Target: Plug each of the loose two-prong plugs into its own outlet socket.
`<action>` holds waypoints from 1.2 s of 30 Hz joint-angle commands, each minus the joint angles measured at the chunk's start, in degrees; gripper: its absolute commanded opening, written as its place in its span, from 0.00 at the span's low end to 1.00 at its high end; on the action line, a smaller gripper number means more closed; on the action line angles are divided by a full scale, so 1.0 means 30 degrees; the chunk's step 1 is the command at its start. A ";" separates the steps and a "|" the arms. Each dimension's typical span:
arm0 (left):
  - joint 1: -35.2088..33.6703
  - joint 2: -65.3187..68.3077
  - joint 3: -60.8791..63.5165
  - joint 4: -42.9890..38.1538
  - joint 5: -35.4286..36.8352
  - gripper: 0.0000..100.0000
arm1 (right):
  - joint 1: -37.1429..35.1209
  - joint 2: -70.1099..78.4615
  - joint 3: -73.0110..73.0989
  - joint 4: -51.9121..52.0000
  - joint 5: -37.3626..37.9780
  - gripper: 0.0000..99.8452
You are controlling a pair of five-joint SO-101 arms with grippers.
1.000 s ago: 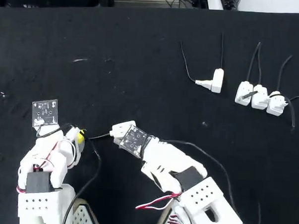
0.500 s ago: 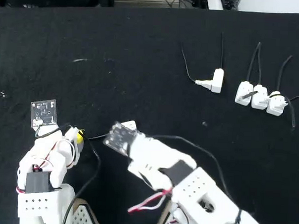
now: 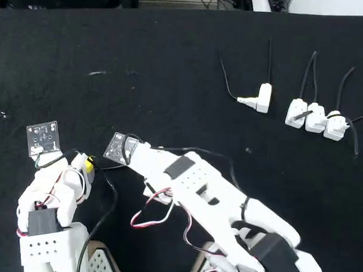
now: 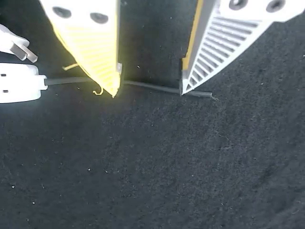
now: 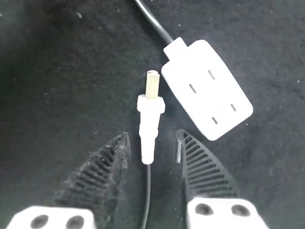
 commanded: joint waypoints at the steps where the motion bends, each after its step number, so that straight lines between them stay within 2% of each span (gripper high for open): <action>1: -0.0103 -0.0117 -0.0894 0.0029 -0.0205 0.21 | -0.0264 0.0484 -0.1451 -0.0469 0.0205 0.14; 11: -0.0103 -0.0117 -0.0894 0.0059 -0.0205 0.21 | -0.0147 0.2711 -0.1597 -0.2579 0.0059 0.14; 16: -0.0103 -0.0117 -0.0894 0.0059 -0.0205 0.21 | -0.0147 0.2740 -0.2066 -0.2725 0.0029 0.01; 21: -0.0103 -0.0117 -0.0894 0.0059 -0.0205 0.21 | -0.0117 0.2271 -0.2037 -0.1553 0.0029 0.01; 26: -0.0103 -0.0117 -0.0894 0.0029 -0.0205 0.21 | -0.0234 -0.0864 -0.1040 -0.0059 0.0029 0.01; 32: -0.0073 -0.0117 -0.0894 -0.0088 -0.0205 0.21 | 0.0000 -0.2828 0.1685 -0.0440 0.0059 0.01; 36: 0.0044 -0.0117 -0.1040 -0.0088 -0.0205 0.21 | 0.0176 -0.1187 0.1744 -0.0498 0.0029 0.11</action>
